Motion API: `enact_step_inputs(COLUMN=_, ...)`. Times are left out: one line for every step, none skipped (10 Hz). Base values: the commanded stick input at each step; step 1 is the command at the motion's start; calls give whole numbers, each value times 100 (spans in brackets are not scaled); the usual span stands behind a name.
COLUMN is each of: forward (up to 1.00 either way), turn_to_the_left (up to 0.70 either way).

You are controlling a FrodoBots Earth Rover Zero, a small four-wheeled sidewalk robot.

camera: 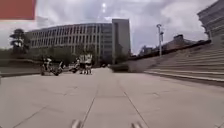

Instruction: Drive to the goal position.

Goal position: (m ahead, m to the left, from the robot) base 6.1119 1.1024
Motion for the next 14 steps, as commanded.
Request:
enact_step_inputs(forward=85, turn_to_the_left=-2)
enact_step_inputs(forward=85, turn_to_the_left=-2)
enact_step_inputs(forward=85, turn_to_the_left=-2)
enact_step_inputs(forward=85, turn_to_the_left=-2)
enact_step_inputs(forward=85, turn_to_the_left=-2)
enact_step_inputs(forward=85, turn_to_the_left=-2)
enact_step_inputs(forward=85, turn_to_the_left=-2)
enact_step_inputs(forward=85, turn_to_the_left=-2)
enact_step_inputs(forward=85, turn_to_the_left=-2)
enact_step_inputs(forward=85, turn_to_the_left=-2)
enact_step_inputs(forward=85, turn_to_the_left=-2)
enact_step_inputs(forward=85, turn_to_the_left=-2)
enact_step_inputs(forward=85, turn_to_the_left=-2)
enact_step_inputs(forward=85, turn_to_the_left=-2)
